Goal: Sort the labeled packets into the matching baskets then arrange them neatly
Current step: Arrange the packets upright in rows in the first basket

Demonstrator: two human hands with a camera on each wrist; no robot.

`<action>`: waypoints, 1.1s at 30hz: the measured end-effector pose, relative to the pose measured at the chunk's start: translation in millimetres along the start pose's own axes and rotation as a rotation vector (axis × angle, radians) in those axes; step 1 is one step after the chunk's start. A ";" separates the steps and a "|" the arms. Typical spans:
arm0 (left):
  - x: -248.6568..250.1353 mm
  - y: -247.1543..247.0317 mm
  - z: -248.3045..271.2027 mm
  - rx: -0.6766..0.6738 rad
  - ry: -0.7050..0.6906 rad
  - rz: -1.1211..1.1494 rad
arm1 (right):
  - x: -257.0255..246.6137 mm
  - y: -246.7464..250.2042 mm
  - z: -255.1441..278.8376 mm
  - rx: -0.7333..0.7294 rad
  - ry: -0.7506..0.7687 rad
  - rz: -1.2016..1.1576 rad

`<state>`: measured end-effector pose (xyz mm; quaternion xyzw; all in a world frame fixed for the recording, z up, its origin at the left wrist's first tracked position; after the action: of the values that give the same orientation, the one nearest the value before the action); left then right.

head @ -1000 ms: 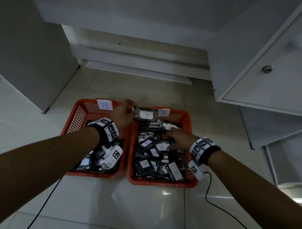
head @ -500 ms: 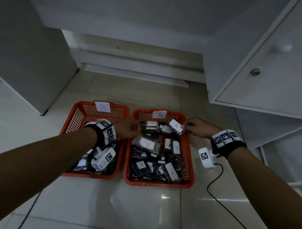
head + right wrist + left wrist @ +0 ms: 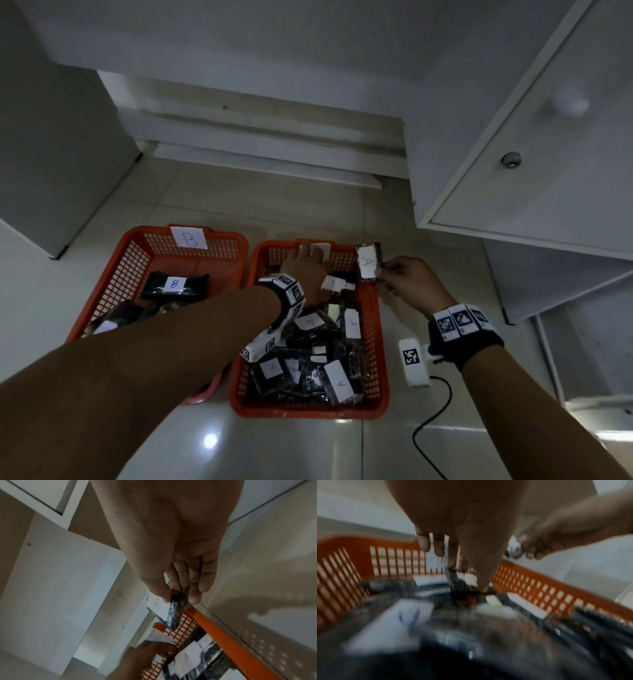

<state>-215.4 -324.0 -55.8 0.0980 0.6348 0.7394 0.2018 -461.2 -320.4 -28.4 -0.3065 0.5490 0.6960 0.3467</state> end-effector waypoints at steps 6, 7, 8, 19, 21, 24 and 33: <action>2.9 -15.4 -0.8 0.002 0.023 0.015 | 10.1 0.1 -3.8 -0.001 0.014 -0.045; 1.2 -14.9 0.1 -0.001 0.019 0.019 | 10.7 0.0 -4.1 0.004 0.014 -0.045; -1.2 -14.0 1.1 0.005 0.017 0.017 | 10.5 0.0 -4.9 0.011 0.015 -0.047; -73.9 8.3 34.4 0.136 0.145 0.247 | -17.4 -15.7 0.6 0.070 0.120 0.254; -81.2 7.7 40.8 0.137 0.159 0.270 | -29.3 -26.6 3.4 0.084 0.192 0.469; -86.5 7.8 47.4 0.146 0.171 0.281 | -48.0 -43.6 8.5 0.106 0.292 0.762; -98.2 9.6 56.1 0.170 0.182 0.329 | -33.0 -88.8 -0.8 -0.033 0.282 1.083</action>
<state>-106.3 -316.2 -25.7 0.1498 0.6859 0.7120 0.0109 -369.6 -312.1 -50.9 -0.0762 0.6582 0.7354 -0.1420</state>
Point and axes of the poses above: each hand's wrist, its own z-axis away from the middle knuckle, its own y-axis out of the back of the hand, x = y × z, the point moved 2 cm from there along -z, towards the middle knuckle, and after that the axes turned 2 degrees about x, right-handed, at the moved point
